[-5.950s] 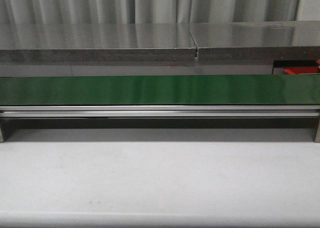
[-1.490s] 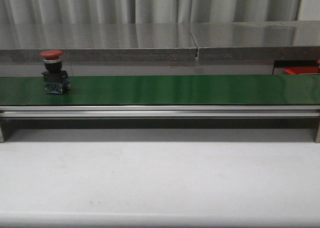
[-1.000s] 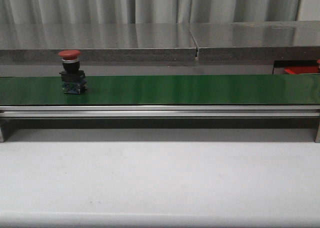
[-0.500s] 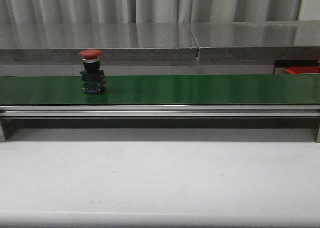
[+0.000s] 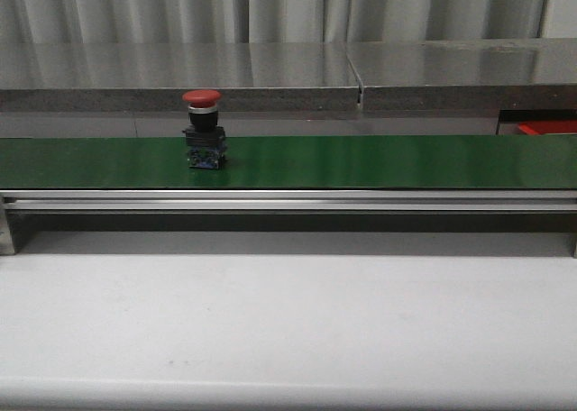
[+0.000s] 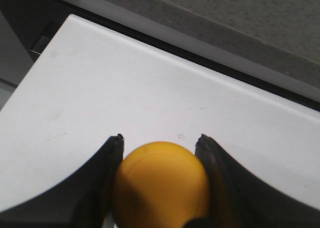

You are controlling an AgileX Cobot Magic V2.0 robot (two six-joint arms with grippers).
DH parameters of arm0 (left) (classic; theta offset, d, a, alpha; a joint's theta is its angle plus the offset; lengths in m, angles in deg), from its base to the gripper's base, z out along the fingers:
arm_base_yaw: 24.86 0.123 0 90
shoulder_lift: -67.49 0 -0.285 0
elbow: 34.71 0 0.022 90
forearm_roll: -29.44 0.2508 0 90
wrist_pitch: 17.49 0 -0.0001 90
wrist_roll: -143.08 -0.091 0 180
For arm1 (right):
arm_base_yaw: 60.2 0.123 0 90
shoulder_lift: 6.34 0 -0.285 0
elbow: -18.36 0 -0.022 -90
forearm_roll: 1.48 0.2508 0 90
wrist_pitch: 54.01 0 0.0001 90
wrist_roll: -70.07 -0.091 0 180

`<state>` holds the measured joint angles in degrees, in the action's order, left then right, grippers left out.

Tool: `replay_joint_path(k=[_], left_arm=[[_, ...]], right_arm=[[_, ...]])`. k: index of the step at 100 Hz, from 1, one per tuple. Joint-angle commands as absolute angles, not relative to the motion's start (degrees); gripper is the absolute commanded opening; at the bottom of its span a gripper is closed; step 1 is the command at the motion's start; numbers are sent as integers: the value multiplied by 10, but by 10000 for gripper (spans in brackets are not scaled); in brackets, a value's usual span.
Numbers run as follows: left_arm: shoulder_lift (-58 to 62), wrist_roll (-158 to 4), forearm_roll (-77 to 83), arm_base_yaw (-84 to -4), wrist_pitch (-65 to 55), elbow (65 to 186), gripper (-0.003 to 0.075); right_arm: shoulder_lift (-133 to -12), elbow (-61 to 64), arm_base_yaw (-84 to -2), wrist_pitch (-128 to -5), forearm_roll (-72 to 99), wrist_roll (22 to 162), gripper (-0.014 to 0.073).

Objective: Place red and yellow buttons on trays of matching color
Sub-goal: 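Grasp the yellow button with the left gripper, set it on the belt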

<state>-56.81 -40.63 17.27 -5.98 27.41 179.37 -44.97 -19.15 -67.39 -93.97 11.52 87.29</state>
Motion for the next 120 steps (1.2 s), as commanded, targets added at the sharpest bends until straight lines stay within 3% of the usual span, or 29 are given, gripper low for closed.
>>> replay_joint_path(k=[1,25,51,94,104,120], left_arm=[[-498,-408,156,-84,243,1776,-19],[-407,-409,157,-146,175,1620,-19],[-399,-415,158,-206,99,1507,-19],[-403,-418,158,-226,43,1451,-10],[-403,-419,158,-226,43,1451,60],[-406,-420,158,-226,43,1451,277]], right_arm=[[-450,-177,-672,-904,121,878,-117],[-450,-177,-672,-904,121,878,-117],[-450,-177,-672,-904,121,878,-117],[-450,-177,-672,-904,121,878,-117],[-450,-177,-672,-904,121,878,-117],[-450,-177,-672,-904,121,878,-117]])
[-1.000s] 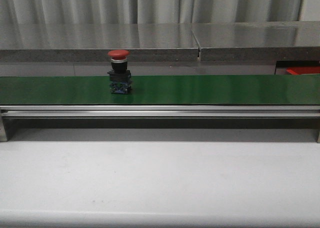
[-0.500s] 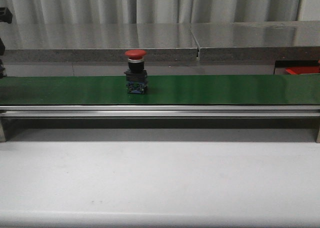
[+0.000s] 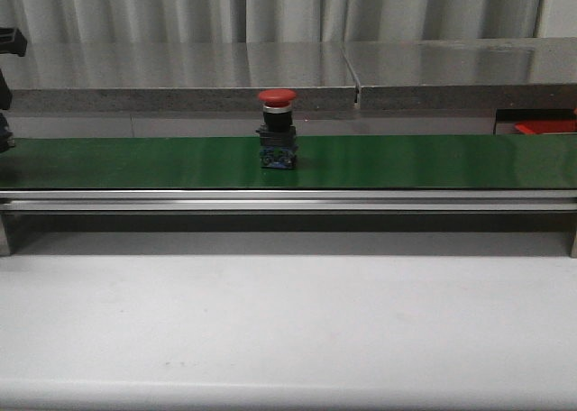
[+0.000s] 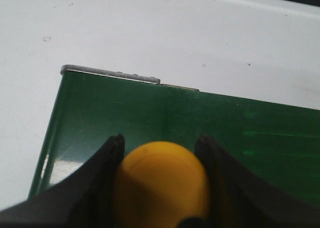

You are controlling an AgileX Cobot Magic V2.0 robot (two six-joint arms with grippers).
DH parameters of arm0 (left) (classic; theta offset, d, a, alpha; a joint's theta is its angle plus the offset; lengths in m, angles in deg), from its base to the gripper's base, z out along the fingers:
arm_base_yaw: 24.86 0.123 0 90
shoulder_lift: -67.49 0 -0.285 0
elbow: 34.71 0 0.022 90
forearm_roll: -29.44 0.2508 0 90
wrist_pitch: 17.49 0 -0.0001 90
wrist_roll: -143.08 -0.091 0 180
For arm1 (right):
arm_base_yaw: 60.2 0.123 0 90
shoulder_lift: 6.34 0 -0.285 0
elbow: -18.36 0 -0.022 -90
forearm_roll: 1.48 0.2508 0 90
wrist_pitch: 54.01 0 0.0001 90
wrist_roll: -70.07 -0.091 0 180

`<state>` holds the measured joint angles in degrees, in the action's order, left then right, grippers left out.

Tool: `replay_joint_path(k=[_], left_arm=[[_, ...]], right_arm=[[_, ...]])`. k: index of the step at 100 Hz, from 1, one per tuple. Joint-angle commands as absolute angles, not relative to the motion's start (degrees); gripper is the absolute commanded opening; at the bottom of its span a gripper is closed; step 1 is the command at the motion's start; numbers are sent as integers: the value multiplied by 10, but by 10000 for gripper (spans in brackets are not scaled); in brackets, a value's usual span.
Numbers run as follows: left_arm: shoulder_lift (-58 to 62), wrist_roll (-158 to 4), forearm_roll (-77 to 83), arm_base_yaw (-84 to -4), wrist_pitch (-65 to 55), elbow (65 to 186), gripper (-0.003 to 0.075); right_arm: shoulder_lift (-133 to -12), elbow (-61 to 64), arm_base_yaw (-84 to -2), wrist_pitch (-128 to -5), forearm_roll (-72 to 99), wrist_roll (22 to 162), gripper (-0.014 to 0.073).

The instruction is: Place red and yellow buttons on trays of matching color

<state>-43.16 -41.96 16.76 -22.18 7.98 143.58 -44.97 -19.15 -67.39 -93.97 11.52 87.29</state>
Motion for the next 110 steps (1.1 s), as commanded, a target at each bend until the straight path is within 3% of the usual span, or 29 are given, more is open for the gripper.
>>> replay_joint_path(k=[1,20,36,110], left_arm=[[-406,-420,158,-226,43,1451,295],[-413,-420,158,-226,46,1451,489],[-408,-420,155,-227,47,1452,583],[-219,-420,143,-316,101,1471,589]], right_arm=[[-450,-177,-672,-904,121,878,-117],[-450,-177,-672,-904,121,878,-117],[-450,-177,-672,-904,121,878,-117],[-450,-177,-672,-904,121,878,-117]])
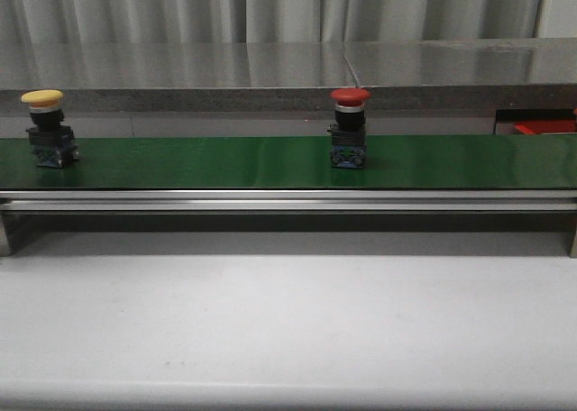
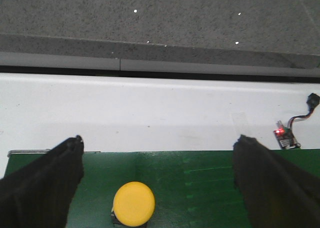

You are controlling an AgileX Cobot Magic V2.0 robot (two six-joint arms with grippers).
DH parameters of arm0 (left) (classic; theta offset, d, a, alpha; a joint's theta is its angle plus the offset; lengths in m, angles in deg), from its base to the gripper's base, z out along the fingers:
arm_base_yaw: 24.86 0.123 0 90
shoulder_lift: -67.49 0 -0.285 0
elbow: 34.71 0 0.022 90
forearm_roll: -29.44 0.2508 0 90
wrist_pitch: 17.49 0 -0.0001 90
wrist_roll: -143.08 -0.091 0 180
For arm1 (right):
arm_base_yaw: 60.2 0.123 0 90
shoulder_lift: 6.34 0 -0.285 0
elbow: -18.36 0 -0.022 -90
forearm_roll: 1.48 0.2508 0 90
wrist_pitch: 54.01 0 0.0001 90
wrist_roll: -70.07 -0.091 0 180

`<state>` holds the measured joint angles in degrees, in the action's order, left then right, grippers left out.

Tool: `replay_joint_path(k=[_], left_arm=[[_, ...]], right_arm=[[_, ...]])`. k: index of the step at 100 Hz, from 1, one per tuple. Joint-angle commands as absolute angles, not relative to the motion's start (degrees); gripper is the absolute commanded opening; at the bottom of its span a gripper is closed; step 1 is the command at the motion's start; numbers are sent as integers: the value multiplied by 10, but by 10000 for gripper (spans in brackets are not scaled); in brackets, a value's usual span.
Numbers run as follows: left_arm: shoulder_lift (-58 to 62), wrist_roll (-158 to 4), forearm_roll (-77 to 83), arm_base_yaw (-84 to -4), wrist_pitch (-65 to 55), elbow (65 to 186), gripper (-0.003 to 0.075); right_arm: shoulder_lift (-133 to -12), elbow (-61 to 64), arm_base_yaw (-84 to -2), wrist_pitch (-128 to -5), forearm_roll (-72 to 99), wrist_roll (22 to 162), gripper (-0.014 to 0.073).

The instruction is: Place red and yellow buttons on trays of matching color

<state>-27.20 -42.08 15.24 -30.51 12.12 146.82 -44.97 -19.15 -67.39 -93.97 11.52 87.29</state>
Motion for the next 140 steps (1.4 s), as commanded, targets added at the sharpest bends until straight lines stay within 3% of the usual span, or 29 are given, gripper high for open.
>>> replay_joint_path(k=[1,59,74,102,113,118,125,140], left_arm=[[-213,-420,143,-317,101,1469,589],[145,-421,143,-355,41,1115,568],[233,-421,143,-355,40,1043,423],[337,-421,143,-355,46,980,-22],[341,-421,143,-355,46,974,-19],[341,-421,143,-355,46,974,-19],[341,-421,143,-355,46,974,-19],[341,-421,143,-355,46,974,-19]], right_arm=[[-450,-177,-672,-904,121,878,-117],[-450,-177,-672,-904,121,878,-117],[-450,-177,-672,-904,121,878,-117],[-450,-177,-672,-903,121,878,-117],[-450,-177,-672,-912,121,878,-108],[-450,-177,-672,-921,122,878,-71],[-450,-177,-672,-935,127,878,45],[-450,-177,-672,-942,132,878,472]])
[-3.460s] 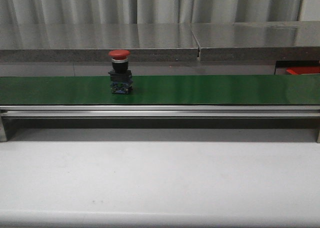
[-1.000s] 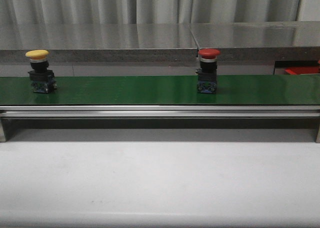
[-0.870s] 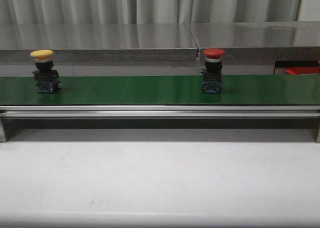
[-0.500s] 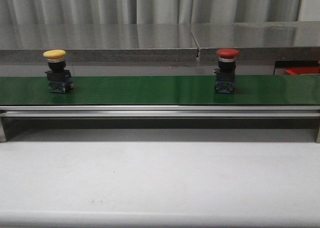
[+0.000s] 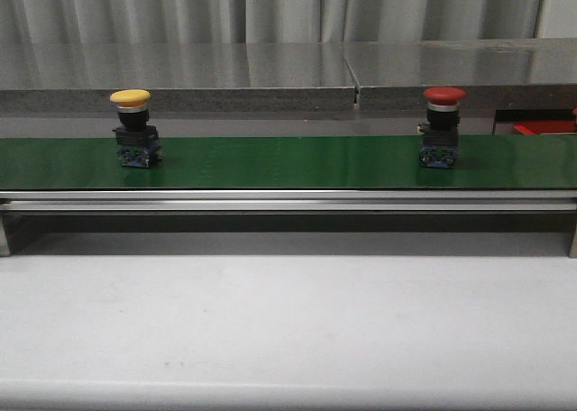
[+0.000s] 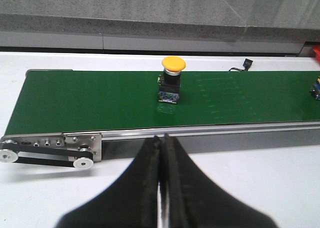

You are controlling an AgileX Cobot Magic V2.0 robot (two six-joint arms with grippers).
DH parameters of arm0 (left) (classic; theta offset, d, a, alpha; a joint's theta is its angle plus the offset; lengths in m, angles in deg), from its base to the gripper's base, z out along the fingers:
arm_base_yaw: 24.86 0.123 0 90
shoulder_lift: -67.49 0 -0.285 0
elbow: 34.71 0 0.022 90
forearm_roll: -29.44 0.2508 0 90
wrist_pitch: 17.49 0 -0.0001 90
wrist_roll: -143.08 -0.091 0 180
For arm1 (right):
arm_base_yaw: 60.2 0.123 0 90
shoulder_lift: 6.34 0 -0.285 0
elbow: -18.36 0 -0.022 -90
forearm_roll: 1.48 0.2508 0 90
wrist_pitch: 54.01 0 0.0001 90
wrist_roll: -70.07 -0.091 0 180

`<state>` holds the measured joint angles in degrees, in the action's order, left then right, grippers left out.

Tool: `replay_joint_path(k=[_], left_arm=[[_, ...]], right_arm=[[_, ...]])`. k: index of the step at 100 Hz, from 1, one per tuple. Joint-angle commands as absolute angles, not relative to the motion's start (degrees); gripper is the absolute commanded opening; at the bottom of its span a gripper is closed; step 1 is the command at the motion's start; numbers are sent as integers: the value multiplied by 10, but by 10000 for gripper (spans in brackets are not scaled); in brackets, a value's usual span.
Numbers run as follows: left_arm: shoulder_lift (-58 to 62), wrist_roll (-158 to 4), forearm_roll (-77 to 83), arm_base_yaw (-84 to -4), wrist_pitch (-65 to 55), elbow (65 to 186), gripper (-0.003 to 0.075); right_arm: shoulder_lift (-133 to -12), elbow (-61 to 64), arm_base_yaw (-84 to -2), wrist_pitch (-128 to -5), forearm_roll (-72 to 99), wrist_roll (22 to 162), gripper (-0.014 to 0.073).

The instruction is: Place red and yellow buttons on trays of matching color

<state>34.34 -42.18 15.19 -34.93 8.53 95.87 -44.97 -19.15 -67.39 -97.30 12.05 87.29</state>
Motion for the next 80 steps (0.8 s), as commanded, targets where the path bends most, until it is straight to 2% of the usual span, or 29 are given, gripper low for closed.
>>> replay_joint_path(k=[1,4,7,14,30,80], left_arm=[[341,-421,143,-355,46,974,-19],[341,-421,143,-355,46,974,-19],[341,-421,143,-355,46,974,-19],[341,-421,143,-355,46,974,-19],[341,-421,143,-355,46,974,-19],[341,-421,143,-355,46,974,-19]], right_arm=[[-450,-177,-672,-940,132,878,491],[-450,-177,-672,-936,132,878,575],[-451,-177,-672,-928,132,878,623],[-463,-176,-672,-912,136,878,593],[-542,-149,-672,-893,170,878,594],[-927,90,-655,-936,185,889,594]])
